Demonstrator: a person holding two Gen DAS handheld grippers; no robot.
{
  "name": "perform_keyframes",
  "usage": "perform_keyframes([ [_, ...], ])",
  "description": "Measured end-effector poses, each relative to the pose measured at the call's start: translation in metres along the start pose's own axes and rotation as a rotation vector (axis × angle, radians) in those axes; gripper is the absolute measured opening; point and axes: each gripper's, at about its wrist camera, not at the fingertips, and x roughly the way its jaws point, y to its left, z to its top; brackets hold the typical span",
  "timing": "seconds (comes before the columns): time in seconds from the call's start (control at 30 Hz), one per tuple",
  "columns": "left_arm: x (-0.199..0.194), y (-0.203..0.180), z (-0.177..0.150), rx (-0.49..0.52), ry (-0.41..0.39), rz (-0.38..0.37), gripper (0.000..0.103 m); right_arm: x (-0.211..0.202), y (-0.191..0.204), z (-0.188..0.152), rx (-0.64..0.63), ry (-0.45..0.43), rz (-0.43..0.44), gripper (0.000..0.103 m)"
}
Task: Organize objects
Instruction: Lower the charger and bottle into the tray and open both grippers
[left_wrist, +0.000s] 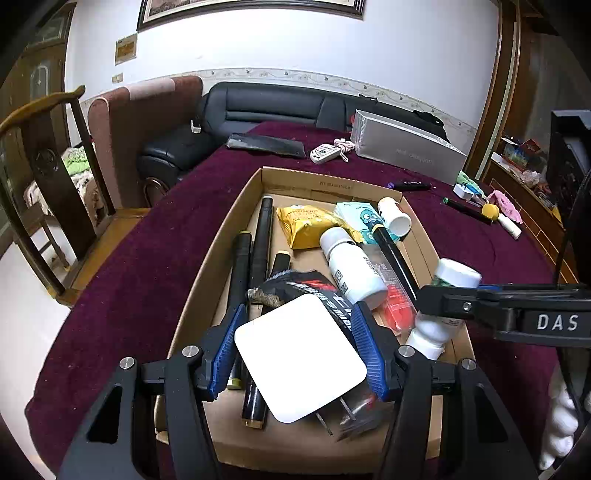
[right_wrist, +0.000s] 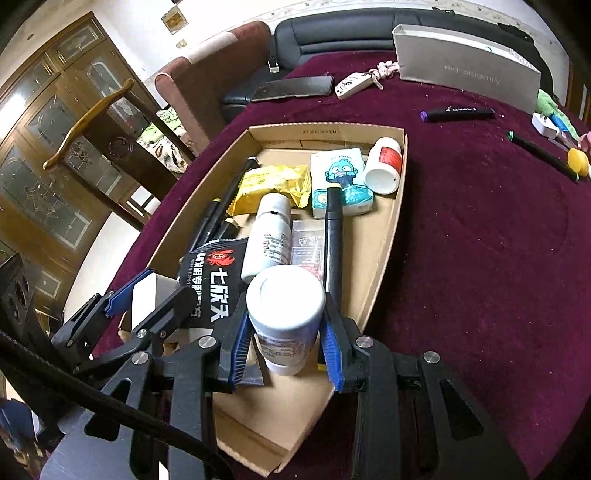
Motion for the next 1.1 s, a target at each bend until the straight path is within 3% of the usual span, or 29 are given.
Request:
perform_keyframes([
  [0.53, 0.012, 0.002, 0.003, 0.007, 0.008, -0.016, 0.053, 0.028, 0.004, 0.012, -0.004, 0.027, -0.025, 0.033],
  [1.1, -0.002, -0.002, 0.010, 0.021, -0.028, -0.003, 0.055, 0.036, 0.004, 0.017, 0.011, 0.039, -0.030, 0.034],
])
